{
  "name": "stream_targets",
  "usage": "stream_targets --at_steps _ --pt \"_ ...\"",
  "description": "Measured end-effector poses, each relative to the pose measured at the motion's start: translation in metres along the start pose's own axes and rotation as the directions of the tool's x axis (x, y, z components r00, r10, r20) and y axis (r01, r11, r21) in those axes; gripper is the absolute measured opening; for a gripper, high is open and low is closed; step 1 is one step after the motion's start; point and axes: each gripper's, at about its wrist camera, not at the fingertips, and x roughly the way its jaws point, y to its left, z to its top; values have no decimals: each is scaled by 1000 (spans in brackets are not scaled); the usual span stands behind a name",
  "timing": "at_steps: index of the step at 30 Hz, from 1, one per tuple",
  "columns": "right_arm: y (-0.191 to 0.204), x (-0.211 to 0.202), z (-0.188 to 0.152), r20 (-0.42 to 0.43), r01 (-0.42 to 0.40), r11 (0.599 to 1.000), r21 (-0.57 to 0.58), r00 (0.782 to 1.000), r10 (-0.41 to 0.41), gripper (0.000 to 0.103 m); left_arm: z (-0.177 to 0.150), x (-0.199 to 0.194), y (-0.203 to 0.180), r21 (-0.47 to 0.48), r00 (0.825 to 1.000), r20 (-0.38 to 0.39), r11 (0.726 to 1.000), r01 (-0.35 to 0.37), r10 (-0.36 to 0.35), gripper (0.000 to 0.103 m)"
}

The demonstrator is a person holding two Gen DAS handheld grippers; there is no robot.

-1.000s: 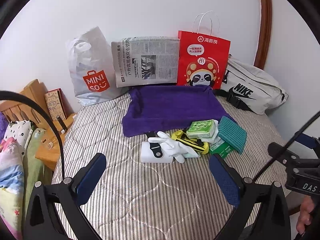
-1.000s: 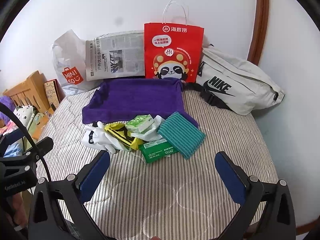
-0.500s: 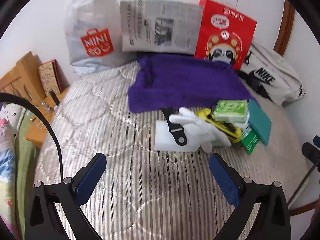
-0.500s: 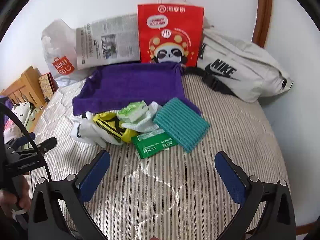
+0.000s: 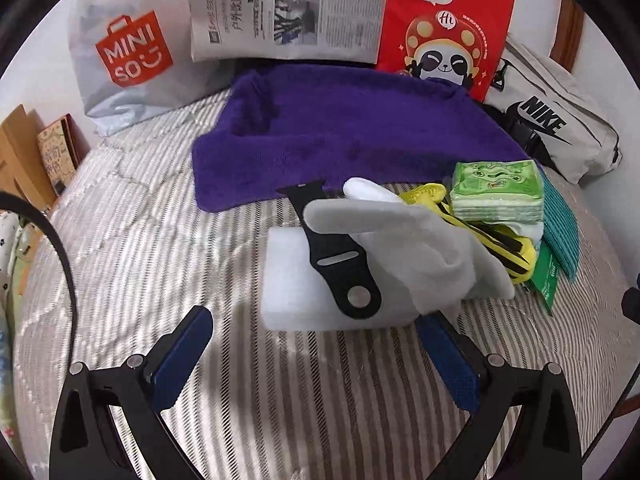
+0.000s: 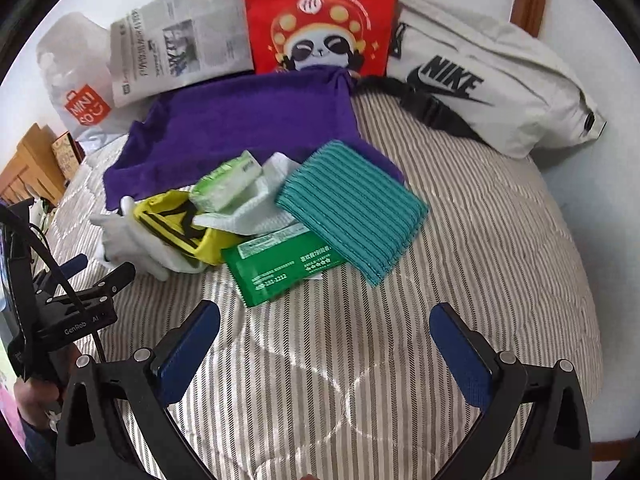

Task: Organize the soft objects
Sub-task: 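Move the left gripper to the white foam block and close on it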

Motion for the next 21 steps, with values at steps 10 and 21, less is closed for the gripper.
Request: stream_targets --at_steps 10,21 --pt "1 30 5 -60 1 1000 1 998 -1 103 2 26 -10 37 998 24 997 -64 63 102" --pt "4 45 7 -91 -2 1000 0 996 2 103 8 -21 9 36 997 -30 997 66 -65 79"
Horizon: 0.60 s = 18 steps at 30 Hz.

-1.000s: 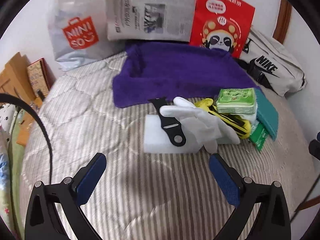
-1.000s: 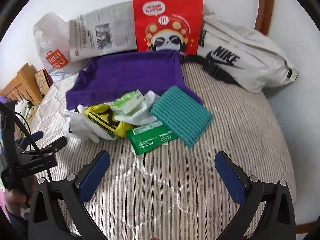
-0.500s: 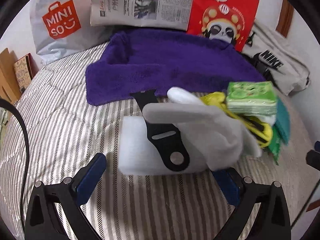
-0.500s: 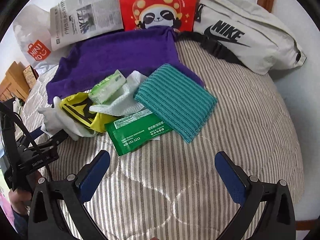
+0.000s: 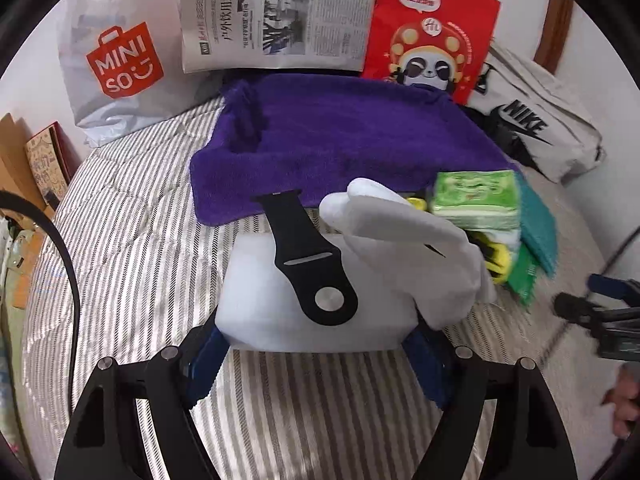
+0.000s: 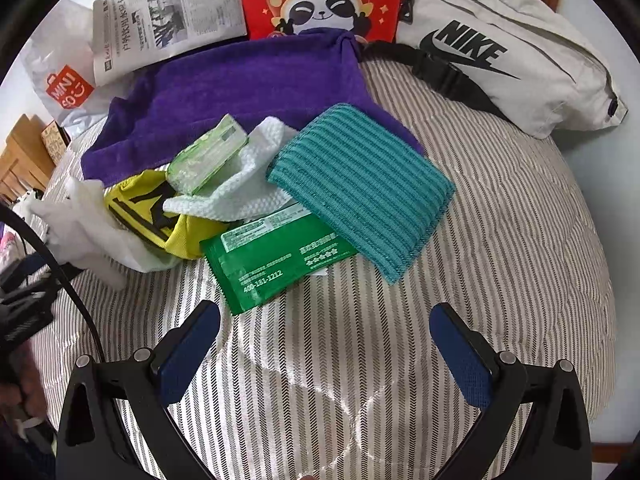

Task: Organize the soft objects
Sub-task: 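Move the left gripper to the white foam block and close on it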

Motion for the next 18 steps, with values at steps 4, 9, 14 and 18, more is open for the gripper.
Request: stream_targets --at_steps 4,9,14,18 --pt "4 -2 -3 1 -3 1000 -20 1000 3 103 7 -14 7 -76 985 -51 984 159 -163 79" --pt "4 -7 -5 9 -21 1000 -14 1000 21 103 6 -4 15 -95 995 -72 993 68 -75 79" --pt "2 -10 -6 13 -9 1000 -16 1000 9 103 -2 -23 12 -7 998 -15 998 -64 64 79" --pt "-1 -10 -6 14 -4 1000 -5 1000 4 103 -2 -53 17 41 993 77 995 -94 90 79"
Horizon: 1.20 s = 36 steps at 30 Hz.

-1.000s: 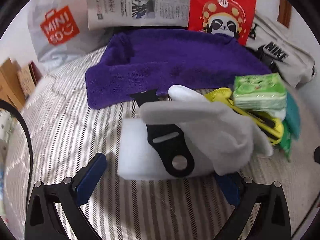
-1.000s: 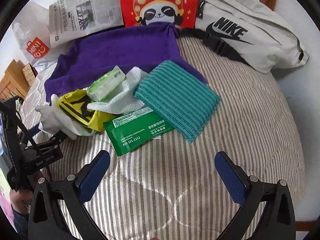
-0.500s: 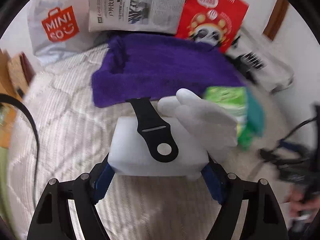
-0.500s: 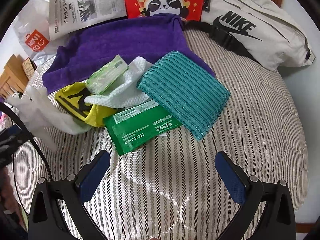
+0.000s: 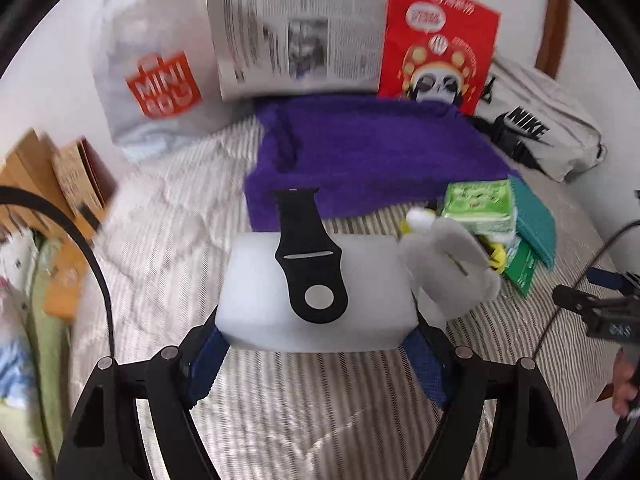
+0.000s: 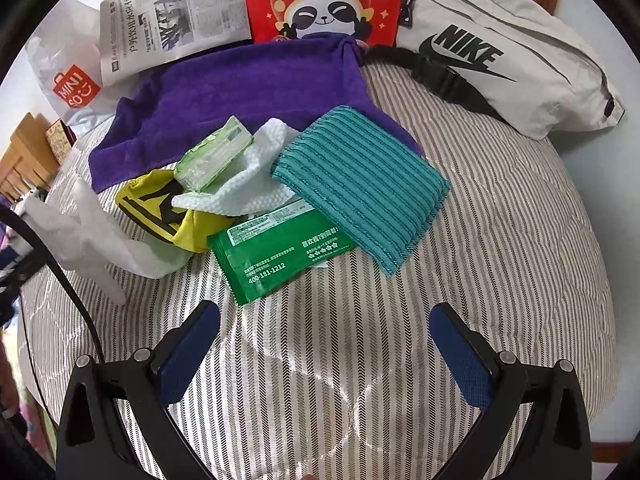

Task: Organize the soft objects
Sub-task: 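Move the left gripper to the white foam block and close on it, then lift the white foam block with the left gripper, then grasp and lift the teal striped cloth with the right gripper while the left holds the block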

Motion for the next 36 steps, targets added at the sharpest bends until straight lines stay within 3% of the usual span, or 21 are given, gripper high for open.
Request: stream_targets --at_steps 2,3,4,5,6,8,11,14,20,29,36 --pt "0 0 0 -1 3 1000 2 1000 -3 103 1 -7 2 13 997 46 998 66 -66 80" --pt "1 0 0 0 1 1000 2 1000 -1 103 2 1 2 8 997 18 998 69 -69 80" --pt "2 0 0 0 0 1000 1 1000 0 103 2 15 -1 13 999 -45 1000 -18 18 79" --pt "3 1 0 -1 0 1000 -3 1000 0 103 1 23 -5 40 996 -57 997 -70 72 79" --pt "4 1 0 -3 -2 1000 -10 1000 2 103 -2 27 -6 58 996 -52 996 -72 75 79" --pt "9 -1 -1 -1 -5 1000 -26 1000 5 103 -6 32 -1 10 998 -59 1000 13 -13 79" --pt "13 -5 -1 8 -11 999 -38 1000 11 103 -12 50 2 7 992 -119 999 -36 36 79" --pt "16 -4 -3 8 -17 999 -47 1000 18 103 -15 47 11 -50 993 -109 998 33 -38 79" --pt "5 -1 -3 8 1 1000 -25 1000 -1 103 -14 31 28 -73 997 -76 997 -13 8 79" --pt "-34 6 16 96 -22 997 77 995 15 103 -16 35 40 -109 997 -82 994 8 -17 80" --pt "-36 44 47 124 51 995 -80 991 -41 103 -18 44 40 -103 995 -99 995 18 -28 80"
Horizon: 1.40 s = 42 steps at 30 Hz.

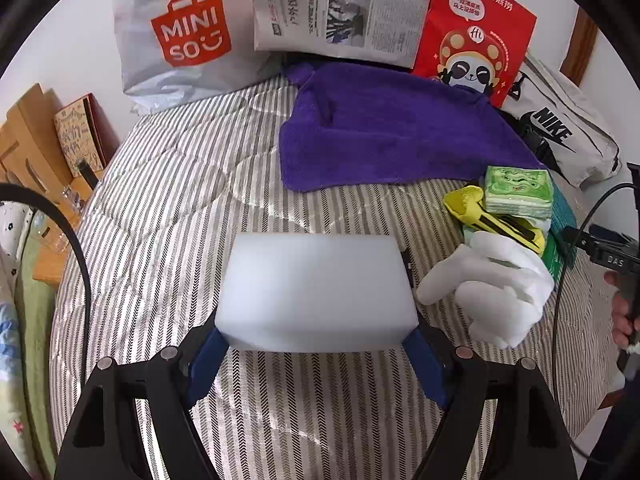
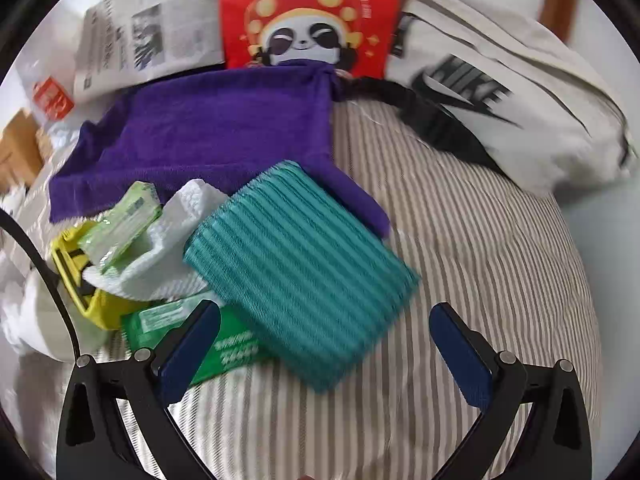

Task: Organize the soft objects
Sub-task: 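Grasp and lift the teal striped cloth with the right gripper while the left holds the block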

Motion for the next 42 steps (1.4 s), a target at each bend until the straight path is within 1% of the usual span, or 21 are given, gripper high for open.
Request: stream_targets --at_steps 5,8,10,11,13,15,17,20,22,24,26,29,32,34,35,37,42 --pt "5 18 12 24 -24 991 -131 999 28 103 1 8 3 -2 1000 -22 1000 -9 9 80" --pt "8 23 19 51 -51 978 -203 997 63 103 2 12 2 -1 1000 -29 1000 4 -4 80" --pt "12 24 19 54 -65 970 -234 995 80 103 2 15 -1 2 999 -36 1000 13 -13 80" --pt "15 26 19 59 -65 964 -258 995 83 103 2 16 -1 5 999 -38 1000 16 -16 80" --pt "21 29 17 62 -39 956 -292 996 60 101 2 18 -4 14 999 -45 1000 18 -17 80" --pt "23 26 14 60 -36 951 -307 997 58 99 0 19 -5 18 999 -50 1000 18 -17 80" --pt "21 16 11 64 -60 954 -293 995 82 97 0 20 -4 17 998 -53 1000 19 -19 80" --pt "15 -3 11 66 -81 971 -226 993 99 97 -1 20 -1 8 998 -55 1000 19 -18 80" --pt "12 -7 11 23 -104 980 -171 994 109 97 -1 18 0 1 999 -49 1000 25 -24 80" --pt "7 -6 9 -29 -128 989 -68 992 126 97 -1 17 0 0 999 -45 1000 31 -31 80" --pt "9 -2 4 -56 -150 988 -23 987 149 97 -2 17 -1 4 998 -46 999 33 -33 80" --pt "19 7 -5 -88 -126 991 -49 989 121 97 -3 18 -2 11 998 -52 1000 28 -27 80" --pt "26 16 -13 -124 -117 990 -77 987 107 97 -5 16 -1 7 998 -48 1000 30 -30 80" --pt "28 15 -18 -106 -108 990 -96 990 98 94 -5 14 0 -1 998 -44 999 37 -37 80" --pt "28 14 -19 -95 -107 989 -100 991 97 90 -5 14 0 -2 998 -43 999 38 -38 80" --pt "27 11 -20 -79 -121 988 -99 990 114 89 -5 14 0 -4 998 -40 999 39 -39 80" --pt "15 -4 -25 -80 -106 992 -62 992 101 88 -4 7 5 -15 999 -25 999 37 -37 80"
